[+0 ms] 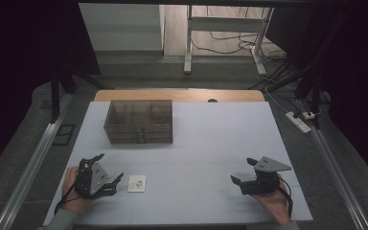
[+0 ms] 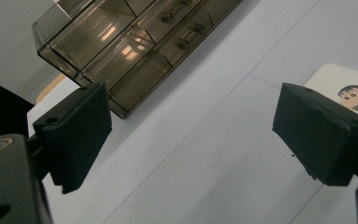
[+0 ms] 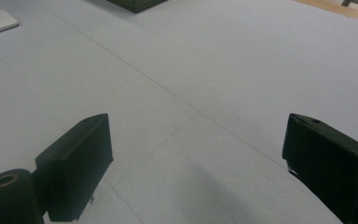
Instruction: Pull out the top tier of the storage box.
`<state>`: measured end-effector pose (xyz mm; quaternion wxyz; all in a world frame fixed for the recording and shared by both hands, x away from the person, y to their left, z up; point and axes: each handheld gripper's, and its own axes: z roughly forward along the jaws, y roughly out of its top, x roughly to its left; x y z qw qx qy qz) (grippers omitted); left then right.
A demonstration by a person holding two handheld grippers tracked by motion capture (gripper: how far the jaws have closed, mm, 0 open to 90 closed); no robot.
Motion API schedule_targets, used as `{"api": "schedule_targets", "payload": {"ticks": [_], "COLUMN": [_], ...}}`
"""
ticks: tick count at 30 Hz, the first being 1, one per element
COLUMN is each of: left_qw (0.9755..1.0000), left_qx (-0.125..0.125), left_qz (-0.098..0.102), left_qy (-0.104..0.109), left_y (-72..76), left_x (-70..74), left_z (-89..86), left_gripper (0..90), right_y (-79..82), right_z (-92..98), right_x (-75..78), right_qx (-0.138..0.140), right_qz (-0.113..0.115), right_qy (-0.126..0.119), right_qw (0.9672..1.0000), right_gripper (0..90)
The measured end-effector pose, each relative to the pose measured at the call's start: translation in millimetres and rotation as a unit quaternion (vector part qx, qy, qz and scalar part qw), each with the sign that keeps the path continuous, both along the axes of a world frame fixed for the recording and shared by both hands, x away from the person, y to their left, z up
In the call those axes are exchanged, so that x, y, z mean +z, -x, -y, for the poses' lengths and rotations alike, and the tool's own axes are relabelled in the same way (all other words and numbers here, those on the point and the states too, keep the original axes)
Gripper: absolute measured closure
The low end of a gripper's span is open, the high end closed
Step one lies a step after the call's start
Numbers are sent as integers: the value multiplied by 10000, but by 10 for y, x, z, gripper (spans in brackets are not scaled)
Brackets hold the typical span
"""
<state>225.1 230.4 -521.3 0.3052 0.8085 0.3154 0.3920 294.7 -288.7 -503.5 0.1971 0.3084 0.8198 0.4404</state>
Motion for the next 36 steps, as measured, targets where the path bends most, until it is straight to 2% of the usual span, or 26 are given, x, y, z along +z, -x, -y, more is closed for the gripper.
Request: {"api": "schedule_targets", "payload": {"ticks": [10, 15, 18, 21, 27, 36], "left_qw": [9995, 9984, 9980, 9963, 9947, 9933], "left_qx": [-14, -51, -67, -79, -88, -93], "left_qz": [210, 332, 362, 453, 539, 631], "left_qy": [-255, -462, -509, -728, -873, -965], "left_y": [14, 17, 20, 29, 26, 13], "left_x": [-15, -21, -25, -34, -41, -43], "left_z": [42, 63, 71, 90, 113, 127], "left_gripper": [119, 119, 120, 120, 124, 132], "right_y": [1, 0, 2, 3, 3, 2], "right_z": [4, 1, 1, 1, 3, -2], "right_x": [0, -3, -2, -1, -1, -5], "right_qx": [19, 11, 15, 12, 21, 21], "right_qz": [-2, -7, -11, -11, -13, -19], "right_qy": [18, 14, 25, 28, 39, 38], "right_qw": [10000, 10000, 10000, 10000, 10000, 10000], "right_gripper": [79, 79, 79, 79, 79, 79]}}
